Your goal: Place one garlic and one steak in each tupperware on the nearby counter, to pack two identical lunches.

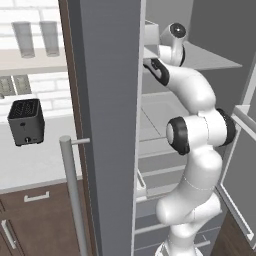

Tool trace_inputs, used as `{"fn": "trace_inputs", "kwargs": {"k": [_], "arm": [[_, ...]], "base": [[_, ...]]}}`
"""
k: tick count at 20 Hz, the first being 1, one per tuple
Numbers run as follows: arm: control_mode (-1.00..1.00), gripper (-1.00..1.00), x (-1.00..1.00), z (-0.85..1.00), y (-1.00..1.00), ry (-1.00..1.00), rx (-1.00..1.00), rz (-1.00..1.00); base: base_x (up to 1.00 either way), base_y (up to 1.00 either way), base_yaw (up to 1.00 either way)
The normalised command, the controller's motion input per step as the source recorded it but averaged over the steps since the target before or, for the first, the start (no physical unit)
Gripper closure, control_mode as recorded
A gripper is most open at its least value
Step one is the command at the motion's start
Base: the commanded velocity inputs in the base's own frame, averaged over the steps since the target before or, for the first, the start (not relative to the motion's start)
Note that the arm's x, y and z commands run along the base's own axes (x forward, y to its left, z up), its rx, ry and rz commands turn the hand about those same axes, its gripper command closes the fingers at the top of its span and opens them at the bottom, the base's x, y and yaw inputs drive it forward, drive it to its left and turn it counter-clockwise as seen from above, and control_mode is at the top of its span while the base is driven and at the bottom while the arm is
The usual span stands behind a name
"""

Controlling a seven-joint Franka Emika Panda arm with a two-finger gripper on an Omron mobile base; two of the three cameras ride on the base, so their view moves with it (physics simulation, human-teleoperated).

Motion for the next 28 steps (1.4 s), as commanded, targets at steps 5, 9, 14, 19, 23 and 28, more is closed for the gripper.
{"fn": "trace_inputs", "kwargs": {"k": [5, 9, 14, 19, 23, 28], "arm": [[-1.0, 1.0, 0.01, -0.34, 0.09, 0.01, -0.03, 0.0], [-1.0, 1.0, -0.03, -0.16, 0.0, -0.02, 0.0, 0.01], [-1.0, 1.0, -0.54, 0.01, 0.11, -0.1, -0.02, 0.03], [-1.0, 1.0, -1.0, 0.18, 0.0, -0.12, 0.0, 0.0], [-1.0, 1.0, -1.0, 0.22, 0.0, -0.04, 0.0, -0.01], [-1.0, 1.0, -1.0, 0.11, -0.05, 0.0, 0.0, -0.02]], "base": [[0.0, 0.0, 0.0], [0.0, 0.0, 0.0], [0.0, 0.0, 0.0], [0.0, 0.0, 0.0], [0.0, 0.0, 0.0], [0.0, 0.0, 0.0]]}}
